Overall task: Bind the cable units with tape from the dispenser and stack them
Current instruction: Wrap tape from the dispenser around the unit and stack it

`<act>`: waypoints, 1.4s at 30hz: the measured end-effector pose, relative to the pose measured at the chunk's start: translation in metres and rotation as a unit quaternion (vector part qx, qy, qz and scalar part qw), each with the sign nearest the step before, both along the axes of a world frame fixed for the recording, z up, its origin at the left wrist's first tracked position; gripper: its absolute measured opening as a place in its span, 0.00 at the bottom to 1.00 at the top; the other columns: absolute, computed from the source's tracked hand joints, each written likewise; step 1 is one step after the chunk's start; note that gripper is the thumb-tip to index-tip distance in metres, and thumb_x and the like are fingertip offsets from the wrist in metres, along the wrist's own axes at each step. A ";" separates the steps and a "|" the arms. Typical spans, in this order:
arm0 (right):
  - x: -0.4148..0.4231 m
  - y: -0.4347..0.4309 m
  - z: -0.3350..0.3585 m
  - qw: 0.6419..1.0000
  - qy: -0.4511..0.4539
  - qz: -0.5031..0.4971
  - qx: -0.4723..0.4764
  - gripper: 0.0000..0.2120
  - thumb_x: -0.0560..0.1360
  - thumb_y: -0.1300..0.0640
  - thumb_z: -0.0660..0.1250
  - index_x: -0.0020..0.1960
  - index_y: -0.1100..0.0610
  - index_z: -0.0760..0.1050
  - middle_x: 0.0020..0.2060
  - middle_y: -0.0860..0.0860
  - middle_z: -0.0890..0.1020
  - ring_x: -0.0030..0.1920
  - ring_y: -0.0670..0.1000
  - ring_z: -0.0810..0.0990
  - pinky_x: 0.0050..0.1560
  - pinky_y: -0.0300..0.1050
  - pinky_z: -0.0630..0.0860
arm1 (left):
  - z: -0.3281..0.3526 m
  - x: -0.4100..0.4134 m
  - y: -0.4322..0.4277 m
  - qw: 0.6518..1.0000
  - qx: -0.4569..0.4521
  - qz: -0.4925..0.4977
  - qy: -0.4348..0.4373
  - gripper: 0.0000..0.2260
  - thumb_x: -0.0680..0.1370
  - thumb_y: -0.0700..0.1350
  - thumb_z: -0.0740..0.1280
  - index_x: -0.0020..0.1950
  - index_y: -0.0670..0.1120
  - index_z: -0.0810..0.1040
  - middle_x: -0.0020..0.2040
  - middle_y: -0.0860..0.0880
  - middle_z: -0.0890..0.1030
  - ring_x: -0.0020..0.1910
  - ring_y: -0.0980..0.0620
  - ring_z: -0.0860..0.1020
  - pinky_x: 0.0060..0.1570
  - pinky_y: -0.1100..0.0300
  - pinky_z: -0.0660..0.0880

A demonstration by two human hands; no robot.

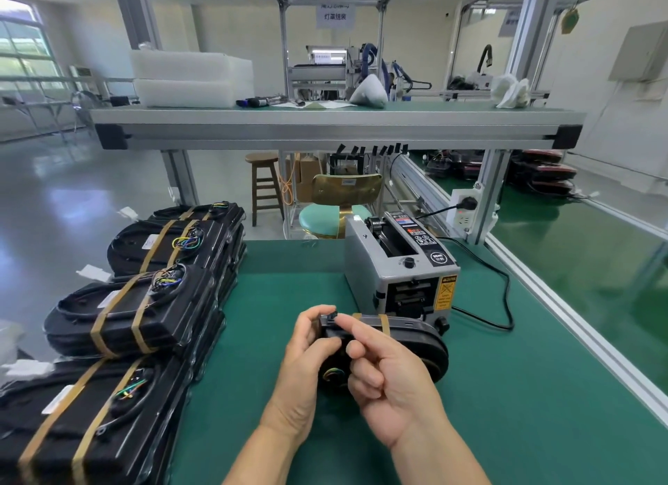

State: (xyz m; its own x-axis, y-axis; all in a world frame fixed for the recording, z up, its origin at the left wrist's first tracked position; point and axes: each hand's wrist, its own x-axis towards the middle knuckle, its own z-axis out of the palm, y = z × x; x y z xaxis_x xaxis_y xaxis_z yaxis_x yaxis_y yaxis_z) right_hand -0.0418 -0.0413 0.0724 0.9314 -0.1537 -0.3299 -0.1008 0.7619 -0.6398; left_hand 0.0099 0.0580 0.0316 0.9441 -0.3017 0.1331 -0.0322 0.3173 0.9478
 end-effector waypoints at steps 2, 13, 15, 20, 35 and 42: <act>0.001 0.001 0.000 1.000 -0.002 0.002 -0.001 0.11 0.77 0.64 0.64 0.55 0.66 0.81 0.27 0.53 0.73 0.16 0.43 0.60 0.16 0.33 0.55 | -0.001 0.001 0.000 1.000 0.000 0.002 0.003 0.19 0.68 0.42 0.65 0.59 0.47 0.75 0.55 0.42 0.82 0.53 0.50 0.79 0.56 0.55 0.73; 0.002 0.003 0.001 0.997 0.000 0.007 -0.078 0.10 0.78 0.65 0.63 0.53 0.66 0.82 0.26 0.53 0.74 0.17 0.43 0.61 0.17 0.32 0.54 | 0.002 -0.001 0.004 1.000 0.012 -0.006 0.015 0.16 0.69 0.42 0.65 0.55 0.52 0.78 0.52 0.45 0.83 0.50 0.53 0.79 0.55 0.56 0.73; 0.001 0.002 0.002 0.996 0.000 0.006 -0.084 0.10 0.78 0.65 0.63 0.53 0.65 0.82 0.26 0.53 0.74 0.17 0.43 0.61 0.17 0.32 0.54 | 0.002 -0.001 0.004 1.000 0.014 -0.007 0.014 0.15 0.69 0.42 0.65 0.55 0.52 0.78 0.53 0.45 0.83 0.51 0.53 0.79 0.55 0.56 0.74; 0.001 0.003 0.001 0.996 -0.004 0.002 -0.092 0.09 0.78 0.64 0.63 0.52 0.65 0.82 0.26 0.53 0.74 0.17 0.43 0.61 0.17 0.33 0.54 | 0.002 -0.001 0.004 1.000 0.016 -0.009 0.009 0.15 0.69 0.42 0.65 0.54 0.53 0.78 0.51 0.47 0.83 0.50 0.53 0.79 0.54 0.57 0.74; 0.001 0.006 -0.001 0.993 -0.011 -0.002 -0.118 0.10 0.78 0.65 0.63 0.50 0.64 0.83 0.26 0.53 0.75 0.18 0.44 0.61 0.18 0.33 0.54 | 0.016 -0.003 -0.008 0.994 0.049 0.082 0.054 0.14 0.81 0.47 0.60 0.48 0.36 0.74 0.38 0.47 0.77 0.38 0.53 0.75 0.40 0.55 0.72; -0.002 0.006 0.002 0.988 -0.018 0.002 -0.155 0.11 0.79 0.64 0.62 0.51 0.62 0.84 0.26 0.53 0.75 0.18 0.44 0.60 0.19 0.33 0.54 | 0.012 0.002 -0.012 0.983 0.125 0.130 0.013 0.09 0.80 0.45 0.61 0.45 0.42 0.77 0.38 0.52 0.80 0.39 0.54 0.77 0.44 0.53 0.74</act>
